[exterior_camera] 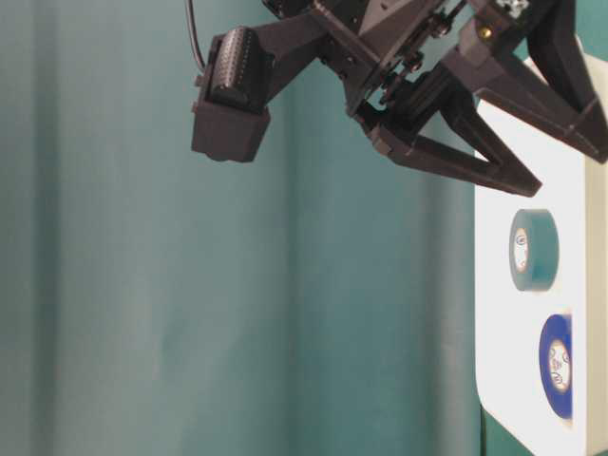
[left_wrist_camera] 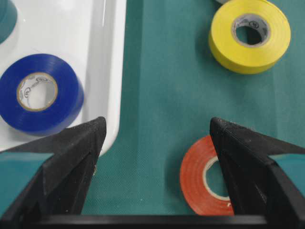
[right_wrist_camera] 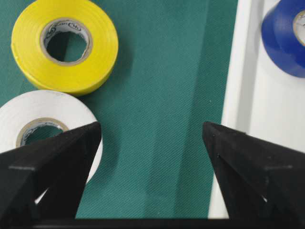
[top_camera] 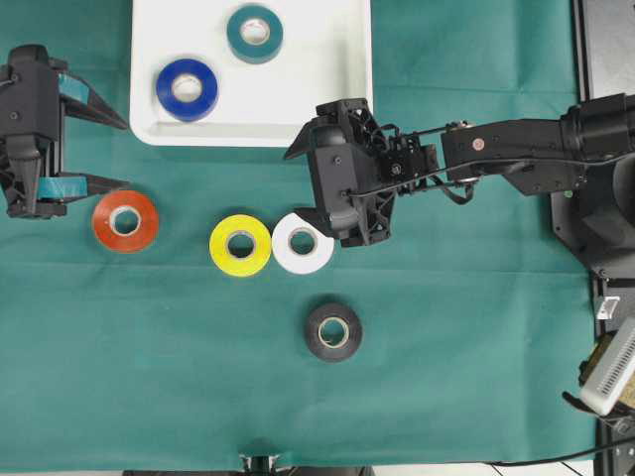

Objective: Put the tape alternately from left to right into the white case.
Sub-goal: 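Lower the right gripper onto the white tape roll and grasp it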

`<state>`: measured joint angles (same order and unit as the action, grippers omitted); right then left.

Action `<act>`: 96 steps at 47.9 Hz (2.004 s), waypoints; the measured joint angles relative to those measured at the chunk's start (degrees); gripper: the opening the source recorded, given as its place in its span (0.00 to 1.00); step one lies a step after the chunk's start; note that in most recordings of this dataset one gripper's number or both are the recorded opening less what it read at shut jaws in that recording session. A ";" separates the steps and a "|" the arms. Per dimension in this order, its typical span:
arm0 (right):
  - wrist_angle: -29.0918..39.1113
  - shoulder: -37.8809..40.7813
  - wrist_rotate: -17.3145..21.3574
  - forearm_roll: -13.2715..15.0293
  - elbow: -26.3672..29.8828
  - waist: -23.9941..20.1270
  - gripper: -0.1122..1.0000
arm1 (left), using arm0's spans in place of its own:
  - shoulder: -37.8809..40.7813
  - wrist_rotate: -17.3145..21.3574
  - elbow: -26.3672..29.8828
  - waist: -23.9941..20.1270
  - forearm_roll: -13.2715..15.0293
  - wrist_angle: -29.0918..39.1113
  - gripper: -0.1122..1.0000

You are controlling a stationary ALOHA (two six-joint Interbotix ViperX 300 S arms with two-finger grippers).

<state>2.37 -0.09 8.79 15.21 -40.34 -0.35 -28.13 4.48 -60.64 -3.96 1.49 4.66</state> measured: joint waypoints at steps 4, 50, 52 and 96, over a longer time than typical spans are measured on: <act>0.00 0.00 -0.09 0.00 -0.35 -0.53 0.81 | 0.26 0.00 0.00 0.09 -0.09 -0.09 0.99; 0.26 2.37 0.09 0.00 -0.53 -4.66 0.81 | 0.44 -0.09 0.00 0.09 -0.09 0.00 0.99; 0.53 2.72 0.09 0.00 -0.35 -4.66 0.81 | 0.44 0.00 0.00 0.09 -0.09 -0.09 0.99; 7.56 10.20 0.35 -0.09 4.83 -3.34 0.81 | 2.46 0.00 0.00 0.09 0.00 -0.09 0.99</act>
<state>9.93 10.11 9.14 15.12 -35.51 -3.69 -25.66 4.48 -60.64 -3.87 1.49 4.57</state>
